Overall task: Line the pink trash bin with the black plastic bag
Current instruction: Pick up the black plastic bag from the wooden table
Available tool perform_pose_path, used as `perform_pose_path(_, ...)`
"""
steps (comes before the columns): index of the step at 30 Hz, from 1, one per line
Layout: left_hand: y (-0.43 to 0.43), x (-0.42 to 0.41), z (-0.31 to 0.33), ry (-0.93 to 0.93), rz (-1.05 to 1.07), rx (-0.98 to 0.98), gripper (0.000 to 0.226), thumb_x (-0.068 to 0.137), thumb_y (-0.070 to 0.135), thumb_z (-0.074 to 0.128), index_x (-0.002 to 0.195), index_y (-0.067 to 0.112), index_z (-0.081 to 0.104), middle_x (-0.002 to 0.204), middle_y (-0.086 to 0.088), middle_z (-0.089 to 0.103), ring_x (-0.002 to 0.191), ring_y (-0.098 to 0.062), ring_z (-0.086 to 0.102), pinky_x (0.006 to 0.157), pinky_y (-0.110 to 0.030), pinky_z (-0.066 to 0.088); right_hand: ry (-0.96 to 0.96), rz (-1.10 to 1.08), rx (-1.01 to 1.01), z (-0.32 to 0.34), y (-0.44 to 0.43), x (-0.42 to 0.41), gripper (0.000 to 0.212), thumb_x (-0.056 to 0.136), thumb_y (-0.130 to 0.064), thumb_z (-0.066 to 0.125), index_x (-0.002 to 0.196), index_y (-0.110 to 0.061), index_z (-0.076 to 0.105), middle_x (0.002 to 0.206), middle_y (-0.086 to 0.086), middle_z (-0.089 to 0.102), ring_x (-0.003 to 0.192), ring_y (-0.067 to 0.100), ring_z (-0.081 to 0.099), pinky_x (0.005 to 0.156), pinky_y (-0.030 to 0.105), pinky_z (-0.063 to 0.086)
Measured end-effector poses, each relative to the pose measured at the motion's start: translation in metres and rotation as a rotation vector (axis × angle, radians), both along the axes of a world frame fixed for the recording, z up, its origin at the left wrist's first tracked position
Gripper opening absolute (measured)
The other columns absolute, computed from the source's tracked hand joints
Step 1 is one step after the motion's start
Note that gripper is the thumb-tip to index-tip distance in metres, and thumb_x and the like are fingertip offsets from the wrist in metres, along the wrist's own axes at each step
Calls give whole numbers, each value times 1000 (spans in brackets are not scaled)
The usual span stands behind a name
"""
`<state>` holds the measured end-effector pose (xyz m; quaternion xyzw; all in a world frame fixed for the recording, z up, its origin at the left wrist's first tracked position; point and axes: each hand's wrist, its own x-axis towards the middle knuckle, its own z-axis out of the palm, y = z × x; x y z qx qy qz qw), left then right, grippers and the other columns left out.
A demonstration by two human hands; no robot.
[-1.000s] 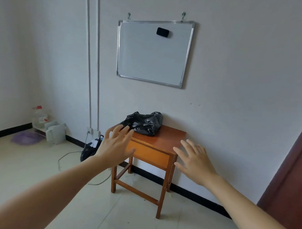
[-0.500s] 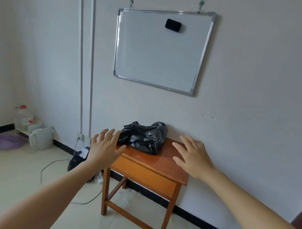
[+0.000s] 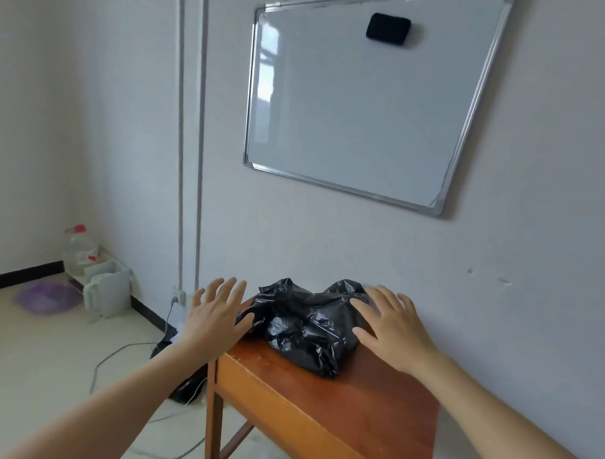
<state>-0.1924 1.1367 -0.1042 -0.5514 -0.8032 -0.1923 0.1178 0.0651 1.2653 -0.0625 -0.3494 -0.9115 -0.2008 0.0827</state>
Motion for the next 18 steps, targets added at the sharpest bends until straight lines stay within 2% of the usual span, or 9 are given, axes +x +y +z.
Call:
perform_pose_path(5,78,3,-8,-28,23,-62,83,70,59,3,140,16,21,151,-6,24,140,-27,13,112,-46,15,-21,34,-90,-24,82,-27,52,74,-51,32,100,-27,70,102,5,74,96,23,69,74,41,57)
perform_pose_path(8,109,8,-32,-43,21,-148,63,87,49,25,141,17,21,150,-6,26,139,-27,17,112,-47,18,-44,48,-186,-53,118,-44,52,77,-50,32,107,-25,67,109,8,71,103,26,67,77,45,56)
perform_pose_path(11,134,5,-56,-48,-9,-246,59,78,45,41,126,12,50,127,-12,58,120,-34,50,93,-52,44,-94,63,-278,-83,139,-60,51,77,-51,32,107,-27,66,107,5,72,102,24,68,76,43,57)
perform_pose_path(12,144,0,-65,-43,-8,-252,56,77,42,51,124,12,52,125,-13,60,118,-35,53,91,-52,46,-89,70,-292,-88,145,-67,51,76,-51,31,105,-29,67,105,3,73,101,22,68,75,42,57)
perform_pose_path(14,166,-9,-73,-78,-16,-260,58,82,34,58,133,13,41,138,-14,48,129,-34,40,102,-52,36,-38,68,-284,-95,160,-83,50,79,-49,33,110,-28,65,112,5,71,108,24,65,80,45,55)
perform_pose_path(16,190,-20,-80,-96,-44,-261,60,89,33,50,141,16,26,148,-12,31,137,-30,25,110,-47,24,10,110,-335,-101,175,-99,47,88,-42,39,131,-22,49,138,13,51,132,31,42,102,55,37)
perform_pose_path(18,213,-31,-84,-84,-67,-297,60,92,35,44,143,18,16,152,-10,21,139,-27,18,112,-44,20,-4,115,-393,-107,190,-112,53,94,-39,41,143,-20,28,152,13,27,143,30,17,113,54,15)
